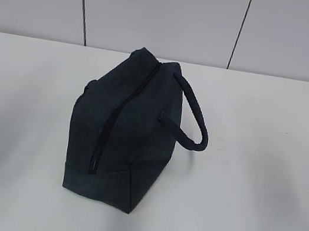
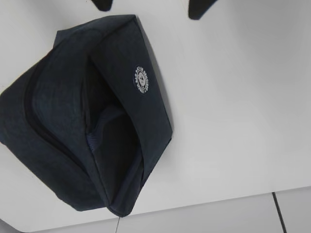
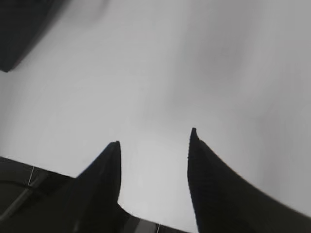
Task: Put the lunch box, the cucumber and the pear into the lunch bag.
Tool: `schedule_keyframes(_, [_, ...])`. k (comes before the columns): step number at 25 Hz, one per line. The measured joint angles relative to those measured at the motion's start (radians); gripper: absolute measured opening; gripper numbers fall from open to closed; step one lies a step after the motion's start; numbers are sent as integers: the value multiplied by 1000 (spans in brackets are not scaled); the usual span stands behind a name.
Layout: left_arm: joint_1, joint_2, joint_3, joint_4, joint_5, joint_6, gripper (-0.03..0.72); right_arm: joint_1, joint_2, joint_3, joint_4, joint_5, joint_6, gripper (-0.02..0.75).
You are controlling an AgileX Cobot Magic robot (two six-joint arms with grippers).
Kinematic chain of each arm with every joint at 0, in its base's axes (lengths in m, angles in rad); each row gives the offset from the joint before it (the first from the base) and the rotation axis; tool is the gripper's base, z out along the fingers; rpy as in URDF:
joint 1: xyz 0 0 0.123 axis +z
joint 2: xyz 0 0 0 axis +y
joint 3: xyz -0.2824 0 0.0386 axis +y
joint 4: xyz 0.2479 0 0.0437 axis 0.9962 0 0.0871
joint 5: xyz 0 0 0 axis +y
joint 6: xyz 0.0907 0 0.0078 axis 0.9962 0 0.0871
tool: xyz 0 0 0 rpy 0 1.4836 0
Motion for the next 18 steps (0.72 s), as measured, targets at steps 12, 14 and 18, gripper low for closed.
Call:
schedule_keyframes(12, [3, -300, 0, 314, 285, -368, 275, 0, -509, 123, -74, 209, 95, 356])
schedule_keyframes(14, [3, -361, 0, 354, 348, -409, 273, 0, -579, 132, -87, 217, 95, 356])
schedule_keyframes(18, [3, -482, 0, 436, 450, -466, 273, 0, -703, 176, -132, 251, 97, 356])
